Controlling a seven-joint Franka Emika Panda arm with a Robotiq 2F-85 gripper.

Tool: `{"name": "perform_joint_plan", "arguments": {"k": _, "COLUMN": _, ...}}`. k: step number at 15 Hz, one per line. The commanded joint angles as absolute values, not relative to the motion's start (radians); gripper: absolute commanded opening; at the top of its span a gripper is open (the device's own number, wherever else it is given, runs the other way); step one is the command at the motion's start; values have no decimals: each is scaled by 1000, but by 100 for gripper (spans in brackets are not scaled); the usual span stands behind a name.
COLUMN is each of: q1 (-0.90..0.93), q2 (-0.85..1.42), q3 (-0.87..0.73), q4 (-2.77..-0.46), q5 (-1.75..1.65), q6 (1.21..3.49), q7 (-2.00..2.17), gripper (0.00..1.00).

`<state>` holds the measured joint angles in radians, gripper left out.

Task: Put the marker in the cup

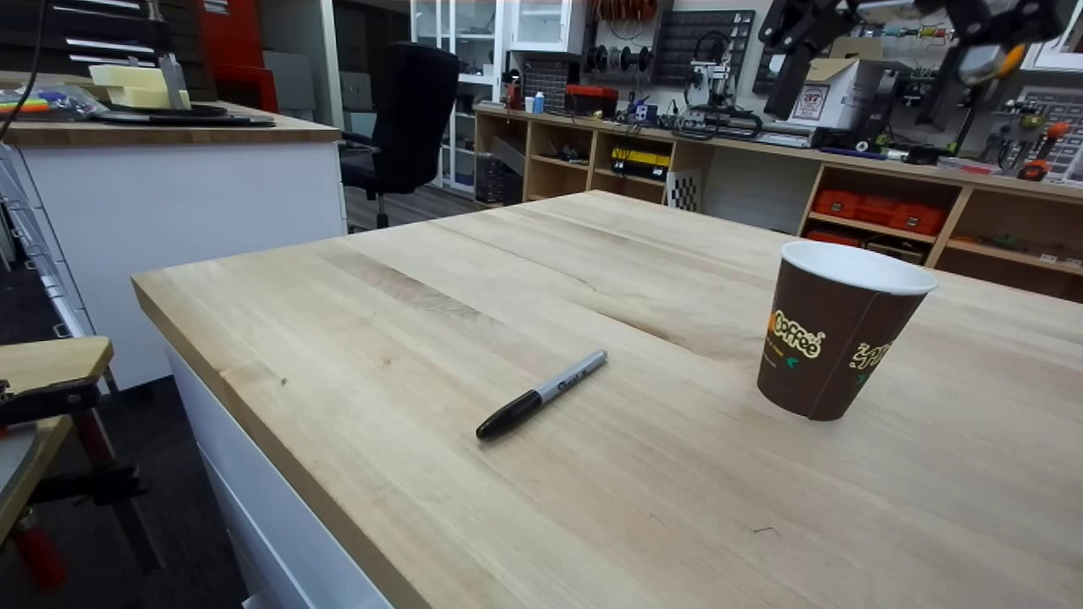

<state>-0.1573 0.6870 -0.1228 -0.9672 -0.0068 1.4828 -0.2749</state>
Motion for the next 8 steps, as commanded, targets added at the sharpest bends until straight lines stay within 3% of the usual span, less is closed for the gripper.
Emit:
{"name": "perform_joint_plan", "arguments": {"k": 1, "q1": -154, "q2": 674, "q3": -125, "q4": -988, "q5": -13, "q6": 1500, "q7": -274, "gripper": 100}}
{"name": "perform_joint_plan", "arguments": {"k": 8, "q1": -153, "q2": 509, "q3": -136, "q4": -1280, "q5": -25, "q6": 1834, "q7": -274, "gripper": 100}}
